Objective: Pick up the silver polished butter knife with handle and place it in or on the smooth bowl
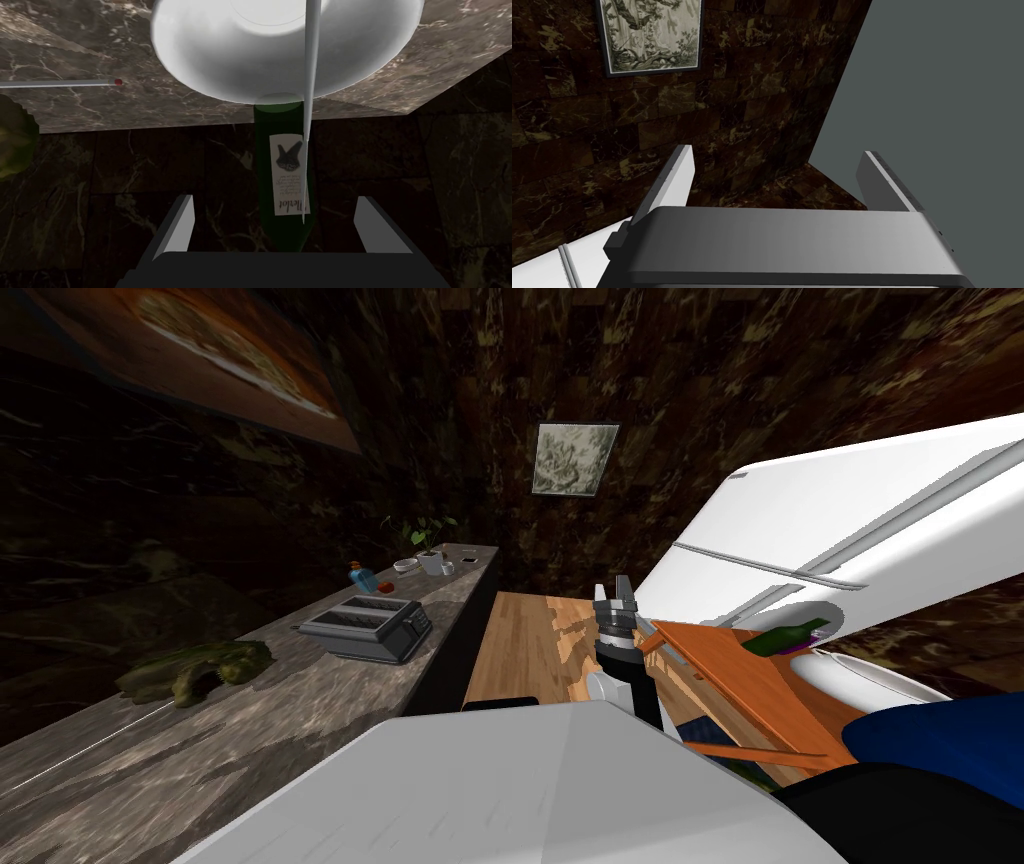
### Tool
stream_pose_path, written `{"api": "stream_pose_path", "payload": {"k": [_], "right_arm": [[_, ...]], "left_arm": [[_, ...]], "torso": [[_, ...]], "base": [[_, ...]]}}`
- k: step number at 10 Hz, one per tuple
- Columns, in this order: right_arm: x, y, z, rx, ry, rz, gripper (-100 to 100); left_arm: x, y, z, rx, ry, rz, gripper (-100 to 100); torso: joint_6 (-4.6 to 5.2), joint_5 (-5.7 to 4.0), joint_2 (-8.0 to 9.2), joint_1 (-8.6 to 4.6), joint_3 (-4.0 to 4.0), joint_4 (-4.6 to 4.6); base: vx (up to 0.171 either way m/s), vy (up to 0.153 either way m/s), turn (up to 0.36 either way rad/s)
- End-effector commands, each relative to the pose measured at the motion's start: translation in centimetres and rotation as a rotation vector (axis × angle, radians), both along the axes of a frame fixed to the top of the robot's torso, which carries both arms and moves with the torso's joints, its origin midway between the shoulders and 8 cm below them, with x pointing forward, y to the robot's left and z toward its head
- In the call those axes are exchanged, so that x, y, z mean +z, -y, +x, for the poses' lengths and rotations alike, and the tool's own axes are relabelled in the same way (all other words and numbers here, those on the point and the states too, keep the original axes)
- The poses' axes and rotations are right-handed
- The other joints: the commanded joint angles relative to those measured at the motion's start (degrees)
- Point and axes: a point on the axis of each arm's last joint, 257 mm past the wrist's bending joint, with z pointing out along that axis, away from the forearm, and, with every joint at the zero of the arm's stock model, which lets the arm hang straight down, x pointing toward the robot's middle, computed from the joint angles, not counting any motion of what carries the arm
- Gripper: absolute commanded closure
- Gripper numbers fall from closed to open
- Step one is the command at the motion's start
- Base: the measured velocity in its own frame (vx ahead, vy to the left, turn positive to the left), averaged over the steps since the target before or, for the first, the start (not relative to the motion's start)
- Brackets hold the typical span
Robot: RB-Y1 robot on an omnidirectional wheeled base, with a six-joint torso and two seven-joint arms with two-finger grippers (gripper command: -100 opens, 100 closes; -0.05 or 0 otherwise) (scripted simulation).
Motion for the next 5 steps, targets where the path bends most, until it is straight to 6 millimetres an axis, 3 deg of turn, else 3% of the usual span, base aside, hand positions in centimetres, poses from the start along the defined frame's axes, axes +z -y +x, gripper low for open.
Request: {"api": "stream_pose_path", "payload": {"k": [1,5], "right_arm": [[0.0,0.0,0.0,0.0,0.0,0.0,0],[0.0,0.0,0.0,0.0,0.0,0.0,0]], "left_arm": [[1.1,-0.5,0.8,-0.006,-0.001,0.006,-100],[3.6,-1.1,3.6,-0.027,-0.003,0.008,-100]], "torso": [[0.0,0.0,0.0,0.0,0.0,0.0],[0.01,0.0,0.0,-0.02,0.0,0.0]], "base": [[-0.017,-0.018,0.056],[-0.02,-0.02,0.045]]}}
